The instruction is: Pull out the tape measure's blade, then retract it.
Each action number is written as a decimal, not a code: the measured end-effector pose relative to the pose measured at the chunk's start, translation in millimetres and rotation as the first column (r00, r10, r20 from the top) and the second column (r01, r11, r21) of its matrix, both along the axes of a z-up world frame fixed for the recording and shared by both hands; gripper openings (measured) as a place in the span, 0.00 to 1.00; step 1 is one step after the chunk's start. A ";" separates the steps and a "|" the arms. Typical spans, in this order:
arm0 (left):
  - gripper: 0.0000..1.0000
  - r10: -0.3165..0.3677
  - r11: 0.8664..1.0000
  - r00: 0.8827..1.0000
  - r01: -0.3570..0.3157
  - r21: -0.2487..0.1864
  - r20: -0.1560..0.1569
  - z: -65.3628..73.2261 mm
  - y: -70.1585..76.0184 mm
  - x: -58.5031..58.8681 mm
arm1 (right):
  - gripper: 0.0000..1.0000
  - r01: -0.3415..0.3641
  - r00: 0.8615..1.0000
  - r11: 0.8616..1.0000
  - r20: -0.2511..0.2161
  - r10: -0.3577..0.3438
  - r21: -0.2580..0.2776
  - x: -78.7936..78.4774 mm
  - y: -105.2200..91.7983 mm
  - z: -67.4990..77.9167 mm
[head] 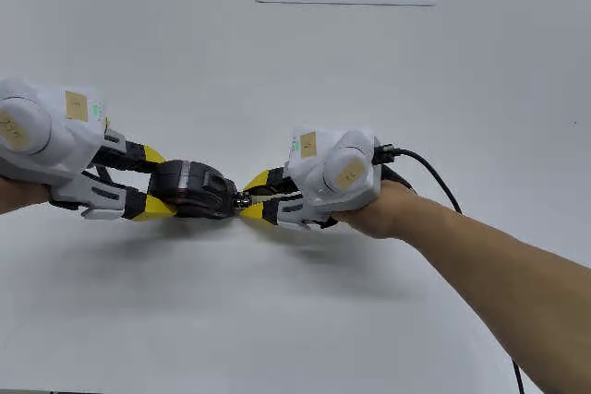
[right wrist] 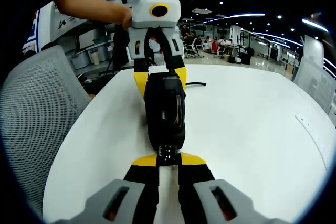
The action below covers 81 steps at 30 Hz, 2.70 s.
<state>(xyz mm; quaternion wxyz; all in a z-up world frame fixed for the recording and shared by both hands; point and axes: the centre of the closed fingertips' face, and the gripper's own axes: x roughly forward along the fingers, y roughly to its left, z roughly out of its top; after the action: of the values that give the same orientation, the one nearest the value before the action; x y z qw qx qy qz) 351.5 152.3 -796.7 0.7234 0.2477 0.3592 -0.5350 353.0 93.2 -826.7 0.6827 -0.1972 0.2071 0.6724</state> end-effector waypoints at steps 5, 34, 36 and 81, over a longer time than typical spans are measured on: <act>0.27 0.001 1.000 1.000 -0.001 0.000 -0.001 0.3 -0.3 -0.3 | 0.11 -0.004 1.000 1.000 0.001 0.004 -0.002 0.0 -2.2 0.0; 0.28 0.011 1.000 1.000 -0.011 -0.004 -0.013 -0.5 0.1 0.1 | 0.11 -0.005 1.000 1.000 -0.004 0.005 -0.011 1.1 -16.6 1.3; 0.28 0.011 1.000 1.000 -0.011 -0.004 -0.014 -0.6 0.2 0.0 | 0.11 -0.003 1.000 1.000 -0.005 0.003 -0.010 1.0 -17.4 1.8; 0.28 0.020 1.000 0.999 -0.020 -0.002 -0.029 -0.6 -0.3 -1.5 | 0.11 -0.015 1.000 1.000 0.006 0.015 -0.024 1.3 -45.9 2.1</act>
<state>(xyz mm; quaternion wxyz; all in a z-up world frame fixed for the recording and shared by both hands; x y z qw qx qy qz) 350.0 152.0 -797.3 0.7237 0.2357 0.3714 -0.5318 354.3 47.3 -824.5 0.6758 -0.2089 0.2117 0.6744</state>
